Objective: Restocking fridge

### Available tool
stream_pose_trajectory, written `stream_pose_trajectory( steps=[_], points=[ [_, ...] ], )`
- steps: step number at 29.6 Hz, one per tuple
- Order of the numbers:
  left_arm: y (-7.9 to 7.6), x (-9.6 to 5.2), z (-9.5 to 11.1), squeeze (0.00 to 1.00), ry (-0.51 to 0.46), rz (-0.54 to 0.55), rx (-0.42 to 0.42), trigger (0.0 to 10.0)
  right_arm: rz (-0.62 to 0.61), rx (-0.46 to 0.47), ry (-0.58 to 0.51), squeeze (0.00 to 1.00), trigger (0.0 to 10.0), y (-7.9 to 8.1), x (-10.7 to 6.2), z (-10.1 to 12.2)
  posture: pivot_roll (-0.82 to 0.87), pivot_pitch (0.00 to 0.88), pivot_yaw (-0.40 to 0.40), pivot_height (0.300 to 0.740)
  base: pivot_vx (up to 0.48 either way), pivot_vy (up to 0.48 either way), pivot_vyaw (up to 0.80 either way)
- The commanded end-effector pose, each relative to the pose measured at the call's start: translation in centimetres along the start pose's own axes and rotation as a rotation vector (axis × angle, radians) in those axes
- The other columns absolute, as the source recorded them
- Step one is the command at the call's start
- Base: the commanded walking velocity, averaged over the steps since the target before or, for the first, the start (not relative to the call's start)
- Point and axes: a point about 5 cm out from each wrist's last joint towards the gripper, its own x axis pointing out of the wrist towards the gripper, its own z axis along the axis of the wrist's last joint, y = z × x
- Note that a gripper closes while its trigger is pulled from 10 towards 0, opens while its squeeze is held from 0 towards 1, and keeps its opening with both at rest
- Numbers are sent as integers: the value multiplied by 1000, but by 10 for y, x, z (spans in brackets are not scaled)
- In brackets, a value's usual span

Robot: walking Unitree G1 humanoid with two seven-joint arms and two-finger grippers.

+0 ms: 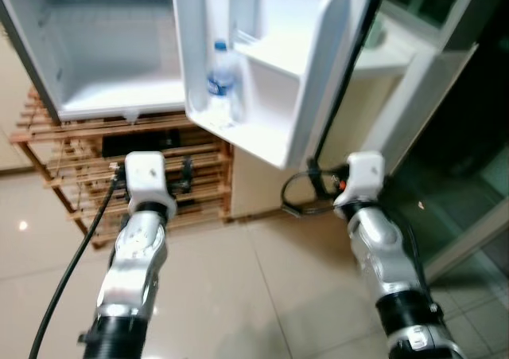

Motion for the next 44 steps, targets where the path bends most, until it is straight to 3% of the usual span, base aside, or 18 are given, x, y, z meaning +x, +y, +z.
stream_pose_trajectory(
  steps=[1,7,15,26,29,31,35,36,37,38,39,41,44],
  points=[
    [-15,2,5,0,-23,-48,2,10000,-39,-12,-8,322,10000,-15,0,3,-38,0,-53,740,420,0,469],
    [-27,0,14,0,-92,-147,9,10000,-76,-21,-21,271,10000,-22,1,5,-46,0,-41,740,182,0,78],
    [-36,4,19,0,-119,-199,17,10000,-56,-12,-32,275,10000,-12,-5,0,-64,0,-15,740,101,-360,0],
    [-32,5,15,0,-94,-185,6,10000,-105,-5,-5,271,10000,-25,-15,-9,-69,0,-8,740,291,-378,0],
    [-25,6,9,0,-51,-126,-10,10000,-162,-34,12,255,10000,-33,-8,-7,-68,0,-8,740,349,-326,0],
    [-15,6,0,0,-5,-48,-27,10000,-223,-78,20,247,10000,-40,7,3,-60,0,-7,740,377,0,0],
    [-8,4,-13,0,67,-23,-6,10000,-264,-144,29,247,10000,-45,29,22,-31,0,-21,740,0,0,0],
    [-6,3,-16,0,88,-22,26,10000,-273,-154,27,247,10000,-47,33,27,-15,0,-28,740,0,0,0],
    [-2,1,-24,0,141,-16,118,10000,-291,-175,30,243,10000,-49,39,33,2,0,-37,740,0,0,0],
    [-2,1,-24,0,141,-16,118,10000,-291,-175,30,243,10000,-49,39,33,2,0,-37,740,0,0,0],
    [7,-6,-55,0,340,-21,189,10000,-331,-181,44,247,10000,-51,48,43,20,0,-47,740,0,0,0],
    [12,-16,-74,0,462,-24,195,10000,-344,-168,56,251,10000,-50,56,51,33,0,-55,740,0,0,0],
    [14,-29,-92,0,566,-67,212,10000,-311,-129,47,255,10000,-39,66,63,56,0,-71,740,0,0,0]
  ],
)
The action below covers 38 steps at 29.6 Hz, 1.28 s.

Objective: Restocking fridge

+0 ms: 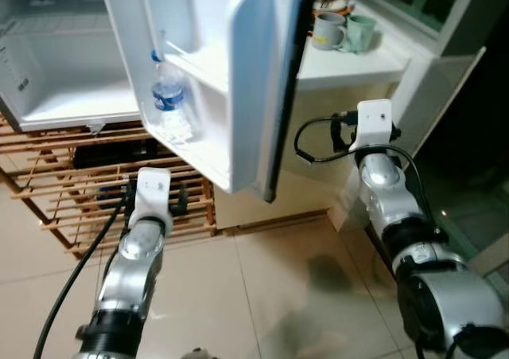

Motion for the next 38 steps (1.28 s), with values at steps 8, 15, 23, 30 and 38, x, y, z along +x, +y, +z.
stream_pose_trajectory(
  steps=[8,15,23,30,38],
  points=[
    [-15,-5,-39,0,111,-233,342,10000,174,215,22,247,10000,44,3,22,52,0,-65,740,0,0,0],
    [4,-4,-71,0,209,-338,742,10000,648,314,-93,208,10000,116,-33,54,20,0,-45,740,0,0,0],
    [-16,-10,-97,0,299,-594,675,10000,1129,604,-403,216,10000,113,-120,151,-20,0,-40,740,0,0,0],
    [-55,-5,-85,0,182,-616,555,10000,1126,654,-352,208,10000,88,-113,137,-29,0,-47,740,0,0,0],
    [-53,9,27,0,-293,-422,78,10000,447,309,-8,220,10000,42,-53,33,-20,0,-50,740,0,0,0]
  ],
)
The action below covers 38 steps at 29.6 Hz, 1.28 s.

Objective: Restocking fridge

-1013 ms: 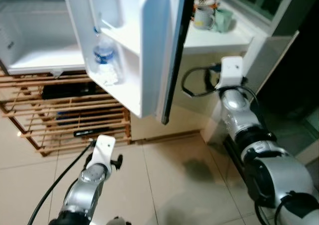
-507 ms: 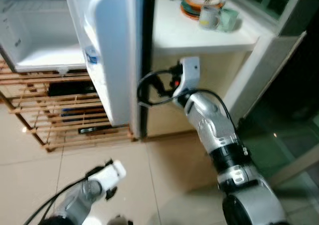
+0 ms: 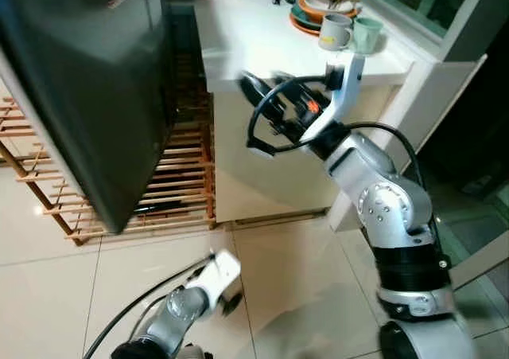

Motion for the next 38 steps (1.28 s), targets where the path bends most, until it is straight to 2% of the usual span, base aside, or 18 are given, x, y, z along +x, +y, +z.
stream_pose_trajectory(
  steps=[1,3,4,6,9,11,12,14,16,17,18,20,22,26,38],
  points=[
    [17,0,32,0,-130,65,-34,10000,-71,-41,-1,220,10000,-8,0,-2,-20,0,-50,740,0,0,0],
    [26,-7,79,0,-325,137,-87,10000,-186,-65,46,212,10000,-28,-6,-17,-17,0,-48,740,0,0,0],
    [30,-12,99,0,-402,175,-85,10000,-218,-98,64,204,10000,-35,-10,-25,-16,0,-45,740,0,480,0],
    [35,-20,125,0,-505,235,-90,10000,-248,-145,92,212,10000,-42,-16,-40,-15,0,-42,740,0,480,0],
    [40,-22,128,0,-521,286,-103,10000,-263,-182,95,212,10000,-44,-18,-48,-14,0,-40,740,0,480,0],
    [56,-30,121,0,-481,407,-250,10000,-304,-303,85,216,10000,-48,-22,-62,-13,0,-38,740,0,480,0],
    [61,-32,118,0,-461,451,-287,10000,-310,-337,75,220,10000,-49,-24,-65,-12,0,-38,740,0,480,0],
    [66,-34,116,0,-432,505,-285,10000,-323,-332,76,220,10000,-51,-25,-70,-7,0,-39,740,0,480,0],
    [70,-33,118,0,-403,544,-222,10000,-306,-307,67,231,10000,-52,-24,-74,-7,0,-37,740,0,480,0],
    [67,-30,123,0,-399,540,-171,10000,-282,-325,64,290,10000,-51,-22,-76,-5,0,-39,740,0,0,463],
    [65,-28,124,0,-388,536,-156,10000,-282,-326,66,290,10000,-51,-21,-76,-5,0,-39,740,0,0,463],
    [62,-27,128,0,-411,501,-186,10000,-277,-331,54,314,10000,-48,-18,-76,-10,0,-36,740,0,0,444],
    [65,-26,128,0,-408,508,-188,10000,-270,-333,56,255,10000,-45,-14,-77,-11,0,-35,740,465,0,0],
    [66,-25,129,0,-406,513,-180,10000,-215,-326,34,243,10000,-33,-9,-78,-11,0,-37,740,461,0,0],
    [75,-22,130,0,-395,541,-193,10000,-190,-313,26,243,10000,-30,-7,-80,-14,0,-44,740,445,0,0]
  ],
)
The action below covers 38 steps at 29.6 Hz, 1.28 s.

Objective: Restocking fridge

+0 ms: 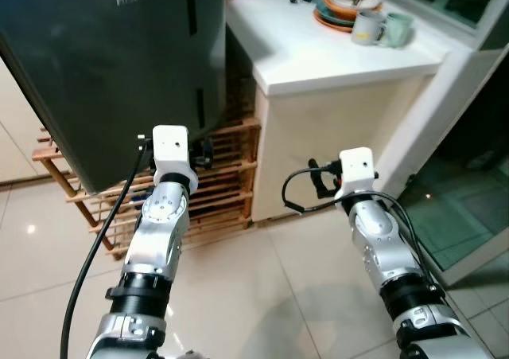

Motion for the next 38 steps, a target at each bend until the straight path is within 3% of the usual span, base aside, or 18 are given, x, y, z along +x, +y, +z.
stream_pose_trajectory(
  steps=[1,17,22,26,34,35,38],
  points=[
    [11,1,1,0,-1,41,5,10000,30,6,-17,243,10000,9,3,4,-14,0,-44,740,428,0,0],
    [25,4,3,0,-17,110,-15,10000,57,28,3,247,10000,13,1,-2,-12,0,-50,740,60,456,0],
    [57,9,1,0,5,265,10,10000,64,27,8,247,10000,12,-1,-4,-14,0,-51,740,0,480,0],
    [62,10,3,0,-11,300,72,10000,66,26,10,247,10000,13,-1,-5,-12,0,-52,740,0,240,0],
    [30,11,1,0,-11,170,82,10000,87,20,2,243,10000,18,-2,-5,-15,0,-42,740,0,0,0],
    [17,7,0,0,-31,90,41,10000,102,22,-2,243,10000,20,-3,-5,-13,0,-37,740,0,0,0],
    [9,5,-1,0,-34,41,26,10000,120,18,-10,247,10000,22,-5,-6,-14,0,-33,740,308,0,0]
  ],
)
